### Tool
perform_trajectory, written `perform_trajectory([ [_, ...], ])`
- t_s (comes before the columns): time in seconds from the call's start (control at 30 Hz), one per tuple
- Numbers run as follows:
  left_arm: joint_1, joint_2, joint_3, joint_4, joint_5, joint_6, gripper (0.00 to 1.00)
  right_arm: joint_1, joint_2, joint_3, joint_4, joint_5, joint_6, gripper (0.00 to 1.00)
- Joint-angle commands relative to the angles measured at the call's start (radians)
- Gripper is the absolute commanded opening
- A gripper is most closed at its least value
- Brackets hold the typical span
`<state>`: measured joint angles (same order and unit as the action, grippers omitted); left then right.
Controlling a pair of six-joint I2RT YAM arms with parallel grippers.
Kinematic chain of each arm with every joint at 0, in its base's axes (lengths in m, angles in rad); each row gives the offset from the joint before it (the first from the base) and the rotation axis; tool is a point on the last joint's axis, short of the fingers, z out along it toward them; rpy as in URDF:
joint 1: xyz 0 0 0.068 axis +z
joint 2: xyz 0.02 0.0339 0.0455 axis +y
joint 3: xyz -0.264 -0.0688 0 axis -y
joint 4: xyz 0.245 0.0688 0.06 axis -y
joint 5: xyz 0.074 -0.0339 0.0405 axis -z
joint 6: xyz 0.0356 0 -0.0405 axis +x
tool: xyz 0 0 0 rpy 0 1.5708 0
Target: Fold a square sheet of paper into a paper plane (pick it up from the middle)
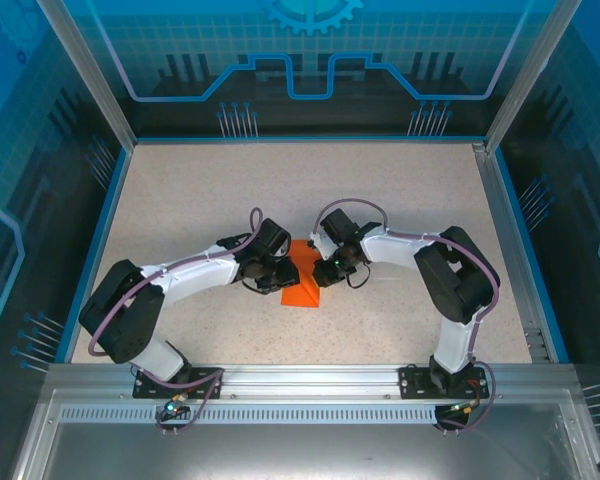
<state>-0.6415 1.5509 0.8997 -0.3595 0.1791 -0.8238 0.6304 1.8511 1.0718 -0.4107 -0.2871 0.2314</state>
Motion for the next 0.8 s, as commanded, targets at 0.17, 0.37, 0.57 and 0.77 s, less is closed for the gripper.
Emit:
perform_trajectory([
  [0.17, 0.045, 0.038, 0.057, 0.112, 0.027, -0.124, 0.18, 0.012, 0.021, 0.013, -0.022, 0.011, 0.001, 0.05],
  [0.37, 0.046, 0.089, 0.049, 0.174, 0.073, -0.156, 0.16, 0.013, 0.022, 0.011, -0.021, 0.013, 0.0, 0.05],
  [0.57, 0.047, 0.115, 0.041, 0.215, 0.091, -0.173, 0.17, 0.012, 0.027, 0.009, -0.019, 0.014, 0.001, 0.06],
  [0.77, 0.048, 0.138, 0.041, 0.228, 0.099, -0.186, 0.16, 0.012, 0.028, 0.005, -0.014, 0.017, 0.002, 0.06],
])
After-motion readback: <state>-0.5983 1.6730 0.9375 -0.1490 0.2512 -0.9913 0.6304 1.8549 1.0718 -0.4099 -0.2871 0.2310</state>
